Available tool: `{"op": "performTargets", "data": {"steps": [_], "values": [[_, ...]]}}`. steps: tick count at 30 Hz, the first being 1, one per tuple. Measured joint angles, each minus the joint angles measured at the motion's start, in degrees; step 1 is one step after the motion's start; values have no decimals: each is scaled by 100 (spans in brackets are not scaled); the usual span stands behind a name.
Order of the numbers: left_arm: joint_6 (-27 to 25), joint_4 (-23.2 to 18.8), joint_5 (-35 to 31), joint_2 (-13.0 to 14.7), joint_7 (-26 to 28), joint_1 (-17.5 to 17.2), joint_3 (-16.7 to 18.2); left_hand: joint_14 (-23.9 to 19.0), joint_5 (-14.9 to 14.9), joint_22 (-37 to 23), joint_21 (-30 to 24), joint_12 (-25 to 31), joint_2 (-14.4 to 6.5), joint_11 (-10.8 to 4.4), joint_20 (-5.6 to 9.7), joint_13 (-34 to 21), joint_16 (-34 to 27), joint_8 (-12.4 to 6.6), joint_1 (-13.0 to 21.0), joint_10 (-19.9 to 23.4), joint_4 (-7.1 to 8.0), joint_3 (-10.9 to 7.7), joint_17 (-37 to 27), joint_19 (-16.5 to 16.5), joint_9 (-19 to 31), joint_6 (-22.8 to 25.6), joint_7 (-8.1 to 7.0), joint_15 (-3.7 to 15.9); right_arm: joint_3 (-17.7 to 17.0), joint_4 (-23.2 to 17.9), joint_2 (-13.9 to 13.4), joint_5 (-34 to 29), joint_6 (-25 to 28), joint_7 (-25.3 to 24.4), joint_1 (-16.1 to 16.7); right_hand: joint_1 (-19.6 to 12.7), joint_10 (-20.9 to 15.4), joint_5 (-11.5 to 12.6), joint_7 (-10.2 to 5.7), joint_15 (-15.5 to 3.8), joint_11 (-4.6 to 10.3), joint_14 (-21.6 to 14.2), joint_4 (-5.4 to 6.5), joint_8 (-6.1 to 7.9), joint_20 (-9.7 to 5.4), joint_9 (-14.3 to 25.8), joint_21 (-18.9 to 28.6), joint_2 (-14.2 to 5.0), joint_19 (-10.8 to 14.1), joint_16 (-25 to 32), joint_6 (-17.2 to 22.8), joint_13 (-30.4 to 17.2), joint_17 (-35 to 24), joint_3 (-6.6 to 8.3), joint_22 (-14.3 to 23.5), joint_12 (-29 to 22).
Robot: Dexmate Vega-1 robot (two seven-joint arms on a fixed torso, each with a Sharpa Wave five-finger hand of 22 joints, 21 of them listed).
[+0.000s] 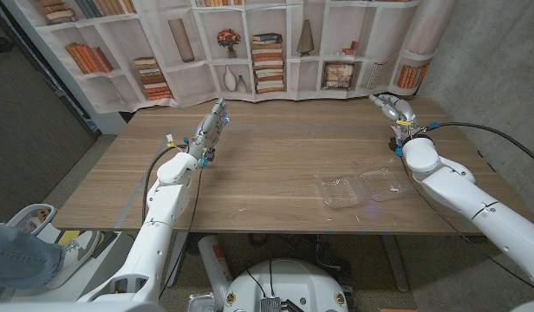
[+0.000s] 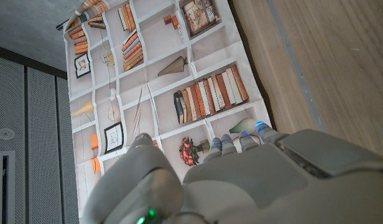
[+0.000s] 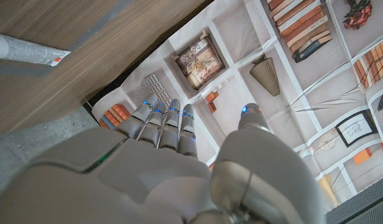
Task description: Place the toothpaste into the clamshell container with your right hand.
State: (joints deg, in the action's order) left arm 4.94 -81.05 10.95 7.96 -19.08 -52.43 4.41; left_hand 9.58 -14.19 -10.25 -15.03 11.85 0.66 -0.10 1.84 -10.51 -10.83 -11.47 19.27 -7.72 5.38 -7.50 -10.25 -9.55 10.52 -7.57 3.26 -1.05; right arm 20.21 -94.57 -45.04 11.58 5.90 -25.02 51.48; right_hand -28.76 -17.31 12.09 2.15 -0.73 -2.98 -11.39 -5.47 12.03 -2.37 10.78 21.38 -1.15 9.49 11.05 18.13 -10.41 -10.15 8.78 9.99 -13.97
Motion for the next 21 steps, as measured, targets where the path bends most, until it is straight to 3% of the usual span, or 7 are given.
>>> {"op": "performTargets", "data": {"steps": [21], "values": [[46,62,8,-11,-9,1,8,29,0,0,22,0,-22,0,0,0,0,0,22,0,0,0,0,0,0,0,0,-29,103,-146,-137,-298,587,-197,-75,-76,-41,0,-21,43,-42,-85,-64,0,12,0,-22,-13,113,0,19,-13,0,29,0,24]]}}
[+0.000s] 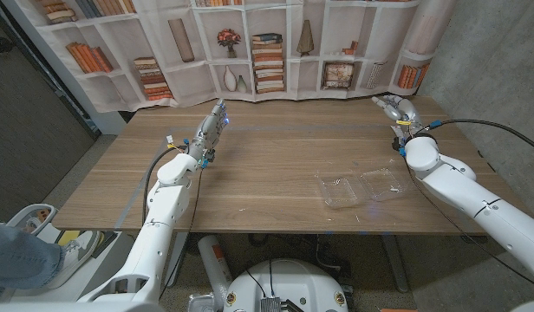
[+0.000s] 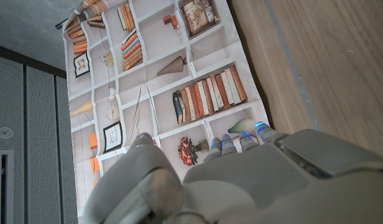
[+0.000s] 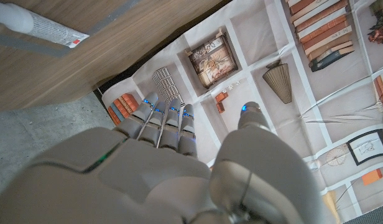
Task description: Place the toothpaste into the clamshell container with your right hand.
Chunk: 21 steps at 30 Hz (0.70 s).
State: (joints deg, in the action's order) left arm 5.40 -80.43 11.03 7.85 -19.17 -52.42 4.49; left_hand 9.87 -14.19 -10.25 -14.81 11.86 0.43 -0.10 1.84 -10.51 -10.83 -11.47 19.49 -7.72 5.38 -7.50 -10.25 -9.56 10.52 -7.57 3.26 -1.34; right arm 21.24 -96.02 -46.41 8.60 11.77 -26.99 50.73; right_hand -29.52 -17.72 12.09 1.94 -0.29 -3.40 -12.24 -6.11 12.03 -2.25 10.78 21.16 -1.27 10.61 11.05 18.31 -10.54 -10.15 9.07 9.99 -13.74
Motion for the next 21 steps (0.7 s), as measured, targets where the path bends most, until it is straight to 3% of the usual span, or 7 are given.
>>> {"op": "performTargets", "data": {"steps": [21], "values": [[0,-56,-4,9,1,-24,1,0,22,0,41,-21,0,0,0,0,0,0,0,0,-22,27,0,0,0,0,0,0,151,-104,-112,-278,612,-116,-112,-107,-93,0,-20,28,-50,-130,-23,0,32,22,-22,-34,154,0,23,1,-13,26,0,0]]}}
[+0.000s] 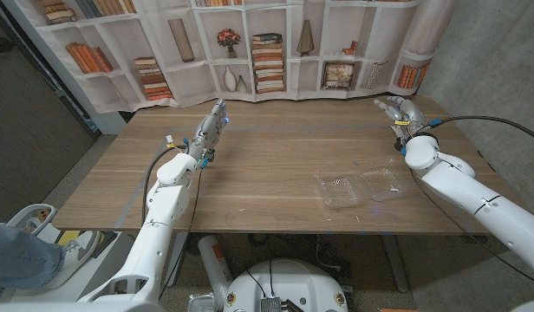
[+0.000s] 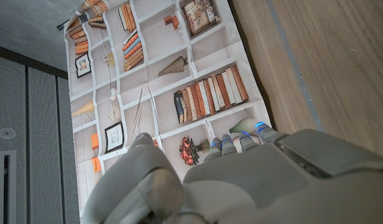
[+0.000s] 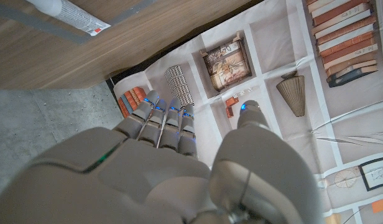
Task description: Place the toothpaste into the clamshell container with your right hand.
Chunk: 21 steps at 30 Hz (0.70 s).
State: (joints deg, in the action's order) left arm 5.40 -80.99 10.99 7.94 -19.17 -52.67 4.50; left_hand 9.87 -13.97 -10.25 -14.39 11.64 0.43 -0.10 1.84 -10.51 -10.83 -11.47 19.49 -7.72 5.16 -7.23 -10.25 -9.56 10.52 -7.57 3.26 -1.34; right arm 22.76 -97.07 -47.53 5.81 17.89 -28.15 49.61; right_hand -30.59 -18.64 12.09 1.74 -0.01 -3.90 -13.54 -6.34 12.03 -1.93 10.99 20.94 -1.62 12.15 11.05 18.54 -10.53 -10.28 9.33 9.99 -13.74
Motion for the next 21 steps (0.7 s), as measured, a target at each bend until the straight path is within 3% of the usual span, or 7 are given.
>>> {"op": "performTargets", "data": {"steps": [21], "values": [[0,-103,-6,-6,55,-97,-7,0,0,0,22,0,0,0,0,0,0,0,0,0,14,14,0,0,0,64,1,0,155,-78,-80,-267,604,-129,-99,-21,-297,-23,-83,31,-31,-296,-24,0,30,8,-44,-21,234,89,205,1,1,24,0,-46]]}}
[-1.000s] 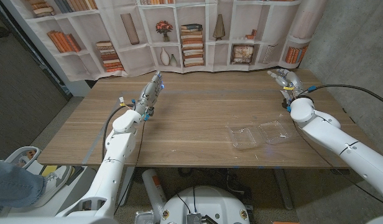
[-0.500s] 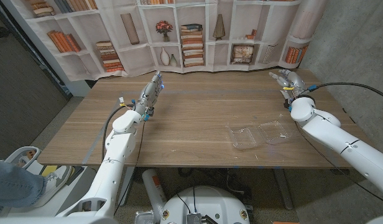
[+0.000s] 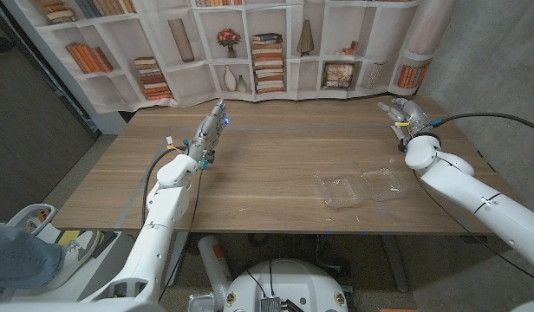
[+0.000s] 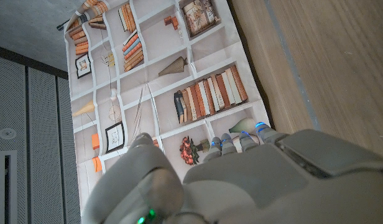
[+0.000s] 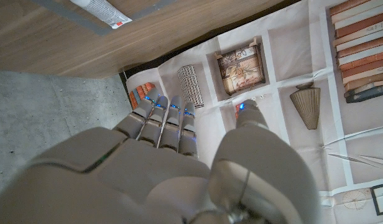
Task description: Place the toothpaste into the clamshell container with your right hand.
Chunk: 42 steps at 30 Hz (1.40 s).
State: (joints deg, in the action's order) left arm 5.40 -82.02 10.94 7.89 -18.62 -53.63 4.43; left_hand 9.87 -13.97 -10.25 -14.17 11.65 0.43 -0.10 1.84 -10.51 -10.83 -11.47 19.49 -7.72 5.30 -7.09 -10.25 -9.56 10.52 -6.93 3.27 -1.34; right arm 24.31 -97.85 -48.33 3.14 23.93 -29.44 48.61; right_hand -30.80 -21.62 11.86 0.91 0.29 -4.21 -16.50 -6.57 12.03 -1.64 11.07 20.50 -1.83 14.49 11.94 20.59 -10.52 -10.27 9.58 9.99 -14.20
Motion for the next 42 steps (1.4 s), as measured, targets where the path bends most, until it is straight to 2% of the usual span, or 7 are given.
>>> {"op": "performTargets", "data": {"steps": [10,14,24,26,28,39,42], "values": [[1,-98,-2,13,40,-69,0,0,0,0,0,0,-23,0,0,0,0,0,23,0,-18,18,0,0,0,-1,0,0,127,78,25,-147,291,-51,-126,-62,-125,0,16,14,20,-110,-23,0,61,-1,0,2,62,0,76,0,1,22,0,-22],[1,-131,-4,17,61,-90,-2,0,0,0,25,0,-23,29,0,0,0,0,23,30,-17,17,0,0,0,-1,-1,0,164,104,37,-176,376,-62,-159,-93,-164,0,42,9,41,-194,-41,0,43,-1,0,-28,126,0,102,0,1,8,0,-22],[-27,-209,-11,26,101,-140,-26,0,0,0,25,0,-23,31,0,0,0,0,23,32,-17,17,0,0,0,21,22,0,258,117,37,-252,611,-78,-227,-168,-287,0,42,-25,42,-323,-103,0,61,-1,-17,47,185,0,101,0,1,23,0,-44],[-41,-209,-15,26,112,-163,-26,0,0,0,25,0,-23,31,0,0,0,0,23,32,-20,20,0,0,0,42,2,0,291,117,30,-252,611,-78,-251,-189,-296,1,37,-9,52,-338,-103,0,27,-1,-39,68,219,0,106,0,1,23,0,-44],[-46,-259,-16,27,118,-168,-54,0,0,0,25,0,-23,31,0,0,0,0,23,32,-32,32,0,0,0,53,-8,0,317,117,23,-324,801,-78,-273,-189,-296,1,32,-9,52,-338,-103,0,51,-1,-39,68,257,0,155,0,1,23,0,-66],[-78,-361,-29,27,175,-231,-88,0,0,-30,25,0,-23,31,0,0,0,0,23,32,-10,54,0,0,0,60,0,0,478,167,-26,-447,1092,27,-408,-249,-390,23,41,-52,63,-420,-127,0,84,-1,-39,69,289,0,163,1,1,0,0,-66],[-78,-375,-30,28,185,-242,-97,0,0,-30,25,0,-23,31,0,0,0,0,23,32,-9,55,0,0,0,60,0,0,521,189,-32,-487,1161,60,-446,-249,-399,23,49,-52,72,-420,-150,0,39,-1,-62,69,329,0,171,1,2,23,0,-66]]}}
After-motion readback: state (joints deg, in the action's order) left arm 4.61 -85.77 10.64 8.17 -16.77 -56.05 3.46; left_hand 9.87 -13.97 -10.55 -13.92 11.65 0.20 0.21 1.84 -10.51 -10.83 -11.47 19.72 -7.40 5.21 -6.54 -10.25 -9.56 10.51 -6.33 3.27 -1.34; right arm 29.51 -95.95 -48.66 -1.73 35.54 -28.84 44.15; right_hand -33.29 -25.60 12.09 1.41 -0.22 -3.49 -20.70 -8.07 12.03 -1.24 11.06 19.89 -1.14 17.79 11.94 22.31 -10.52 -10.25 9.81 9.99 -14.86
